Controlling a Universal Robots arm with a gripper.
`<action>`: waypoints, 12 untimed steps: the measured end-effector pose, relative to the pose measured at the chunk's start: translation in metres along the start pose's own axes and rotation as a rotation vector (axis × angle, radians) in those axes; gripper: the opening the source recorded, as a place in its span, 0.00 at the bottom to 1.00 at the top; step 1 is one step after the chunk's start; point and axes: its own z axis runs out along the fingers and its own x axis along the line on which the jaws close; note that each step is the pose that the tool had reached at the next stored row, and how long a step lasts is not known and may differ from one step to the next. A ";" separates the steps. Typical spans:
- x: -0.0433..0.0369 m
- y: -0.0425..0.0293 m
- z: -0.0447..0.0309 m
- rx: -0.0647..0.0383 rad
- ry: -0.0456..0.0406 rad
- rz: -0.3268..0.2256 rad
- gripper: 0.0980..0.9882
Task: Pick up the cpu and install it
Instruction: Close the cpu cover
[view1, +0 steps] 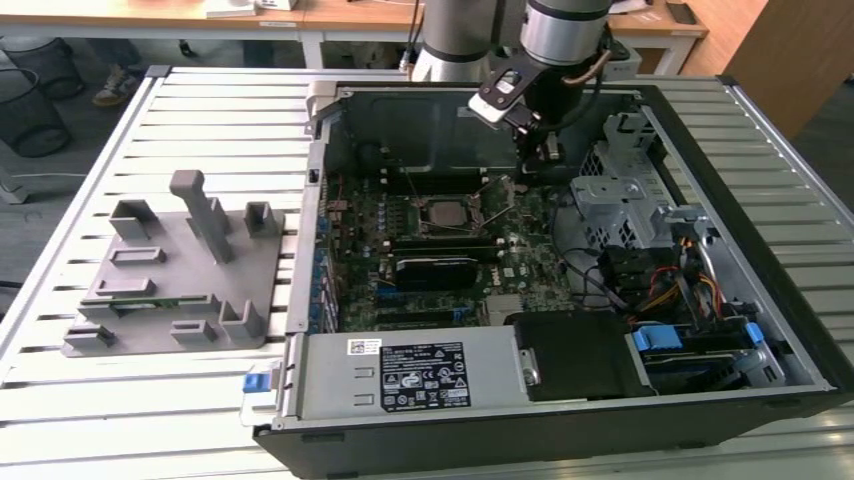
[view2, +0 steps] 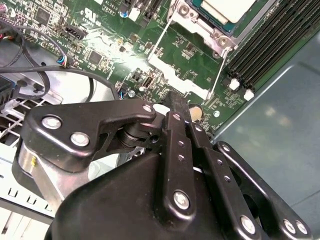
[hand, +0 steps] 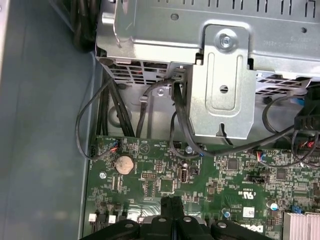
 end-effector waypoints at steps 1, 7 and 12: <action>0.0001 0.0004 0.0003 0.000 -0.0001 0.000 0.01; 0.0006 0.0025 0.0023 0.000 -0.0002 0.000 0.01; 0.0008 0.0029 0.0054 0.000 -0.0003 0.000 0.01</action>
